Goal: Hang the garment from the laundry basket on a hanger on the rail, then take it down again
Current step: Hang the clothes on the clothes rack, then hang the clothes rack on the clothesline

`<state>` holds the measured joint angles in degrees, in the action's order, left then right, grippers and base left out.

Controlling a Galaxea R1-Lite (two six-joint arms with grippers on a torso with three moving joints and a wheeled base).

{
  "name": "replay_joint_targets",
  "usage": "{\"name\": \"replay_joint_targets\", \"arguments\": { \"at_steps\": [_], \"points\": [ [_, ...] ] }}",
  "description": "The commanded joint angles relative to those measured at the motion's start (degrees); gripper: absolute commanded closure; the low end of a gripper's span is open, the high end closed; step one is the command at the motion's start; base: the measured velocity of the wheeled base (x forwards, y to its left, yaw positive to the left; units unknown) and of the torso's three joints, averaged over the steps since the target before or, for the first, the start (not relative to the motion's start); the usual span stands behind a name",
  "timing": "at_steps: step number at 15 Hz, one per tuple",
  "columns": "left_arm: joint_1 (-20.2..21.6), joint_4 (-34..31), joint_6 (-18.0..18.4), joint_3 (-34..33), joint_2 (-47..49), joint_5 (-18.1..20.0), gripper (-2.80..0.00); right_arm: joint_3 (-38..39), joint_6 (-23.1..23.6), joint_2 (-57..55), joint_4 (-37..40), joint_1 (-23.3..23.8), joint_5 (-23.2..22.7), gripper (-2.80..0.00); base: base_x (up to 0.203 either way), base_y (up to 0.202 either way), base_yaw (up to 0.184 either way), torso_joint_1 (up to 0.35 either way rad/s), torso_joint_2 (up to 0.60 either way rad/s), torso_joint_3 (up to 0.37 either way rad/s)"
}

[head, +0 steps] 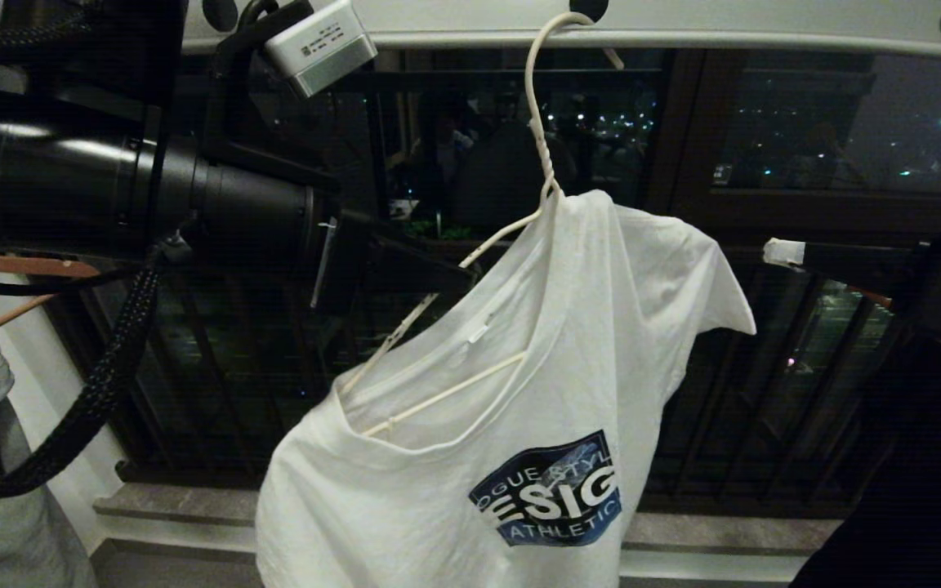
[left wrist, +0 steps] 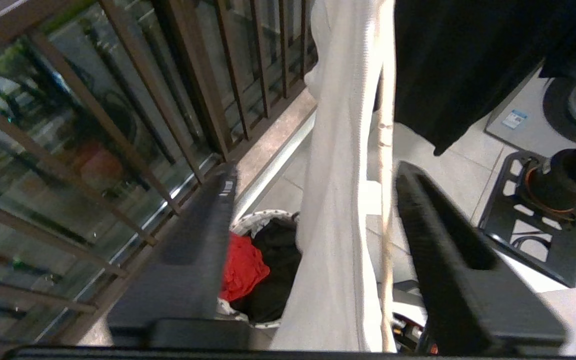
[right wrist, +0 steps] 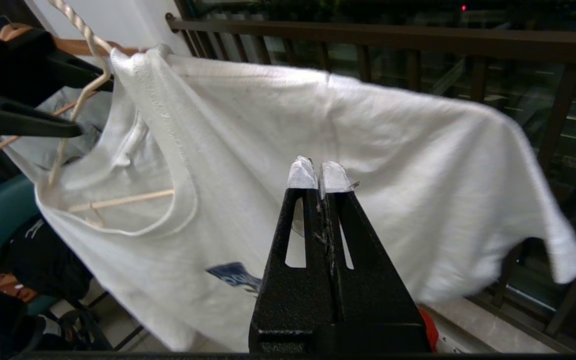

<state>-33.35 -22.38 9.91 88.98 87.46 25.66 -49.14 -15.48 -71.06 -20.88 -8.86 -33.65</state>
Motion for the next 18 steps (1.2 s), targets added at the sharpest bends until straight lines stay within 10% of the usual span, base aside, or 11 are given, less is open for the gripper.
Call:
{"name": "replay_joint_targets", "arguments": {
  "at_steps": [1,5,6,7,18],
  "points": [
    [-0.5,-0.2,-0.2,0.0,-1.9,0.2,-2.80,0.0,-0.1,-0.1,-0.1,0.0,-0.2,0.00,0.000,0.000,0.000,0.000,0.00,0.000],
    [-1.3,-0.2,-1.4,-2.1,-7.3,0.2,-2.80,0.0,-0.2,-0.1,-0.1,0.0,-0.3,0.00,0.000,0.000,0.000,0.000,0.00,0.000],
    [-1.5,-0.2,-1.8,-3.2,-8.9,0.0,-0.38,-0.1,-0.3,-0.1,-0.1,0.0,-0.3,0.00,0.000,0.000,0.000,0.000,0.00,0.000],
    [-1.6,-0.9,-2.4,-3.8,-10.2,-0.7,0.00,-0.4,-0.9,0.0,-0.1,-0.1,-0.3,0.00,0.000,0.000,0.000,0.000,0.00,0.000],
    [-1.2,-8.7,-14.9,-11.9,-19.4,-3.5,0.00,-12.4,-3.5,1.9,9.9,-11.4,1.6,0.00,0.000,0.000,0.000,0.000,0.00,0.000]
  ]
}}
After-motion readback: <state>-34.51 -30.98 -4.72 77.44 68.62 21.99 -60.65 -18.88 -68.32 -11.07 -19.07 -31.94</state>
